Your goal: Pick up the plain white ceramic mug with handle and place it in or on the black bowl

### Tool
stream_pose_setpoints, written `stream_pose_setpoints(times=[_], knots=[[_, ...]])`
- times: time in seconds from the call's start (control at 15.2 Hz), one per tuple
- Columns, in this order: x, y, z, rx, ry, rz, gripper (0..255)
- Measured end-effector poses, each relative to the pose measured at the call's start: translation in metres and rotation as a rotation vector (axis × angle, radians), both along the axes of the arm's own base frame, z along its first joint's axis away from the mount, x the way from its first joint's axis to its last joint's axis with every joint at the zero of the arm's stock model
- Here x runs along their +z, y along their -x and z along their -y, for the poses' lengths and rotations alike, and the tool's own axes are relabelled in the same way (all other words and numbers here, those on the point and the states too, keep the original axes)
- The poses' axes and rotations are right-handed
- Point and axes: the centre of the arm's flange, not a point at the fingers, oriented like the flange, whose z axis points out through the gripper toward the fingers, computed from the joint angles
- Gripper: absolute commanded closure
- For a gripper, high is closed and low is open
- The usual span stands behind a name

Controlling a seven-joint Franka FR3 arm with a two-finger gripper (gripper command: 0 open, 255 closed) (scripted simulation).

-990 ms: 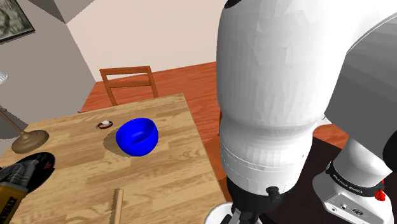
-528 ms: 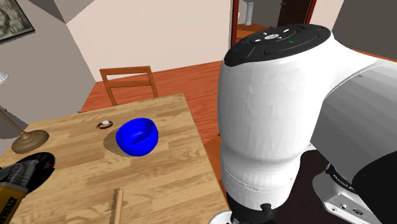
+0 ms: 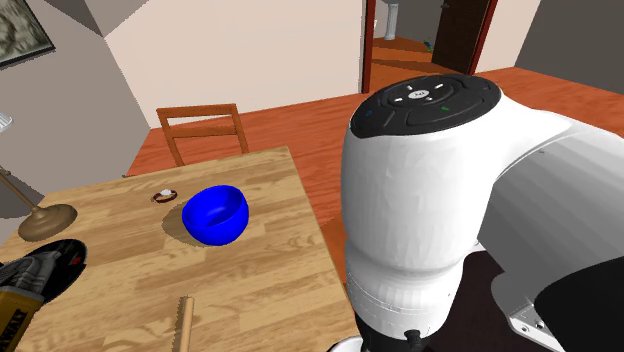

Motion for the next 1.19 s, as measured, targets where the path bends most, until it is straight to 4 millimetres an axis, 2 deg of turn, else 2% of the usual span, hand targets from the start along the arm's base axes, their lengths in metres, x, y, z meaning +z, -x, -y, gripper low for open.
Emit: stream_pose_setpoints(times=[0.07, 0.13, 0.53, 0.86, 1.19], knots=[[0.000, 0.000, 0.000, 0.000, 0.000, 0.000, 255], [0.000, 0.000, 0.000, 0.000, 0.000, 0.000, 0], [0.000, 0.000, 0.000, 0.000, 0.000, 0.000, 0], [0.044, -0.004, 0.001, 0.000, -0.001, 0.001, 0], [0.050, -0.004, 0.001, 0.000, -0.001, 0.000, 0]])
